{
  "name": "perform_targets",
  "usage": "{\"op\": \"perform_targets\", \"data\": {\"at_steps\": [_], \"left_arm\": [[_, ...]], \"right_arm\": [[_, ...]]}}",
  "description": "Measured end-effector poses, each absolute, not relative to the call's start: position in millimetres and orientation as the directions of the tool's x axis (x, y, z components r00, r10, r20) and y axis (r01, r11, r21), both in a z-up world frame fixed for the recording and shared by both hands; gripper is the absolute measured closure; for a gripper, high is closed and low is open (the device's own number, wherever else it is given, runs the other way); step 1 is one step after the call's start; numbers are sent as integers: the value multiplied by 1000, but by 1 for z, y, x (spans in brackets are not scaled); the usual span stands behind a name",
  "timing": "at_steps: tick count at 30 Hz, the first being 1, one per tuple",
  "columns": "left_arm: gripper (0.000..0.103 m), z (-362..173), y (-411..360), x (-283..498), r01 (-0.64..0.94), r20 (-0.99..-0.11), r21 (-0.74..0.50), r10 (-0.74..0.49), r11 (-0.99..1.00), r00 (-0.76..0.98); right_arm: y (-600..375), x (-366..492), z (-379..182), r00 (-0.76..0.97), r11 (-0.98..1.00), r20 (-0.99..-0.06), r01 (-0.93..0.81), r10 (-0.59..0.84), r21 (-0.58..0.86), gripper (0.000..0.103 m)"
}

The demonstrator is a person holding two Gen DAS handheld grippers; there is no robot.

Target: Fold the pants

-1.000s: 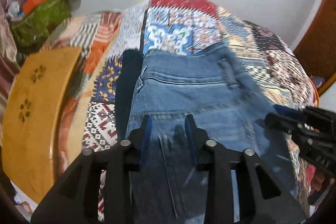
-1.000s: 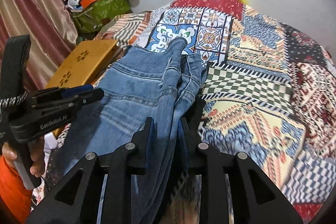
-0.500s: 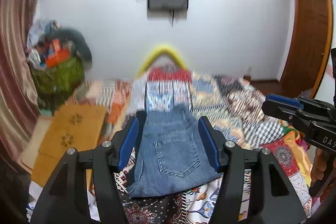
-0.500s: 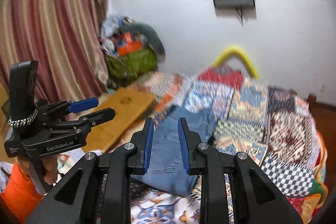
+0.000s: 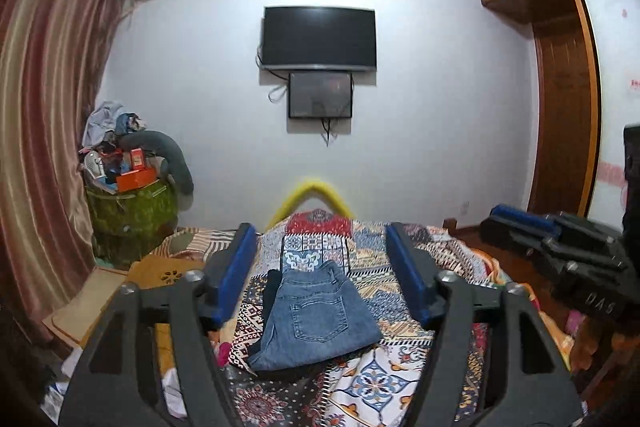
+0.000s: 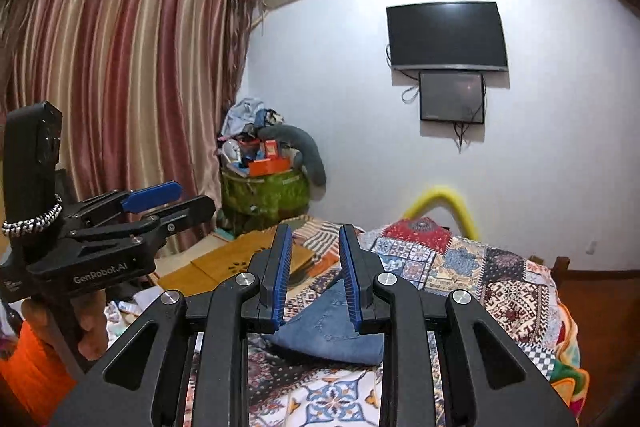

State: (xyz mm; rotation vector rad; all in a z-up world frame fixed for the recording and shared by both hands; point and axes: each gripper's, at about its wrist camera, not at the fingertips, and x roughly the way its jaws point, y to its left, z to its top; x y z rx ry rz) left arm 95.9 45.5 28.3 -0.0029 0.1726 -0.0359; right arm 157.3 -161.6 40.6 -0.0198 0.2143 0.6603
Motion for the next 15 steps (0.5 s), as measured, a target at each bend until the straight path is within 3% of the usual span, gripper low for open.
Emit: {"op": "perform_targets", "data": {"at_steps": [2,3,7,10,15], "left_arm": [[8,27,48,85,18,-148,-31,-23,999,989],[0,26,48,82,17,-139,-37,-22,999,990],[0,24,52,73,1,-142,-45,-8,999,990],[0,21,53,72,-17,-144,-35,12,999,990],[0,15,49,66,-18,-149,-15,15,1000,989]], "right_arm": [[-162,151,38,776,797,-197,-601,599,57,59],[-162,151,37,779,800,-193,-597,596,61,43],[-162,151,35,799,818,-180,-570,573,74,15],[-164,146,35,815,833,-170,-547,553,85,1],[-164,140,36,837,850,-155,-522,525,67,0]]}}
